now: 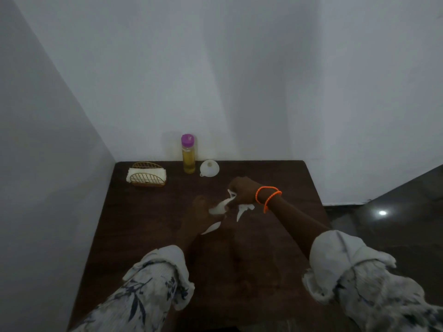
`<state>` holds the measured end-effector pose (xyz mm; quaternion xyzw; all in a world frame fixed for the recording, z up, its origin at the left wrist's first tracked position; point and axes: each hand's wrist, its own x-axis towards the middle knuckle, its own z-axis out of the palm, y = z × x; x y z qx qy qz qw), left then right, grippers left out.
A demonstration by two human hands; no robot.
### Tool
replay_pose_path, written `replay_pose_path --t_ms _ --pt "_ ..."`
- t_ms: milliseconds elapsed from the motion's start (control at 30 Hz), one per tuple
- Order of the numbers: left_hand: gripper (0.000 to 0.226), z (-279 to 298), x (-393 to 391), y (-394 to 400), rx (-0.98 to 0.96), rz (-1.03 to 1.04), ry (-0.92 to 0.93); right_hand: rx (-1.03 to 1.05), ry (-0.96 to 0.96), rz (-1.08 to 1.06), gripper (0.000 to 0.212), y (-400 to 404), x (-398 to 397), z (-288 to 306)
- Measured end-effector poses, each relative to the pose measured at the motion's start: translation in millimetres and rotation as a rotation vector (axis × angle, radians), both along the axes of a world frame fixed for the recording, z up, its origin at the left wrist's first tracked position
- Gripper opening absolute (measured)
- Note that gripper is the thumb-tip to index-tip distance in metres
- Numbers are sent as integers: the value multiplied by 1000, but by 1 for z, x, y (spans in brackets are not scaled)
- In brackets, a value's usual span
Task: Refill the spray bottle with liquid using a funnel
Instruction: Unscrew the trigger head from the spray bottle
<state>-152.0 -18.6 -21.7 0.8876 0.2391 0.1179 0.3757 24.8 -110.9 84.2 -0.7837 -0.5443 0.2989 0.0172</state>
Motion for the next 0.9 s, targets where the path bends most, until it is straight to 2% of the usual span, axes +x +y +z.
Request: replay_pose_path --t_ms 100,133,200,333,433,533,633,733,767,833,900 --pt "68 0 1 1 -38 0 -12 81 -13 54 50 1 -4 4" --pt "70 1 1 2 -51 7 -13 86 -8 66 49 0 -4 6" --pt "68 -2 1 3 -71 21 -7 73 15 70 35 -3 0 4" --pt "59 0 4 5 -110 51 22 97 13 -33 41 -1 3 2" --pt "60 -2 8 7 -142 25 66 89 -59 19 42 4 1 -1" --pt "63 1 11 9 -183 -3 64 168 -119 135 18 5 -4 -1" --pt "64 4 14 10 -236 12 57 201 -168 227 44 4 -5 -3" --pt "62 2 15 11 -218 56 47 261 -45 73 61 1 6 -14" --pt "59 1 14 12 -212 74 56 312 -19 -13 59 0 8 -17" --pt "57 1 14 13 -187 101 61 350 -94 -97 50 1 8 -16" --pt "56 0 17 14 -160 75 68 188 -224 -11 49 5 5 -8"
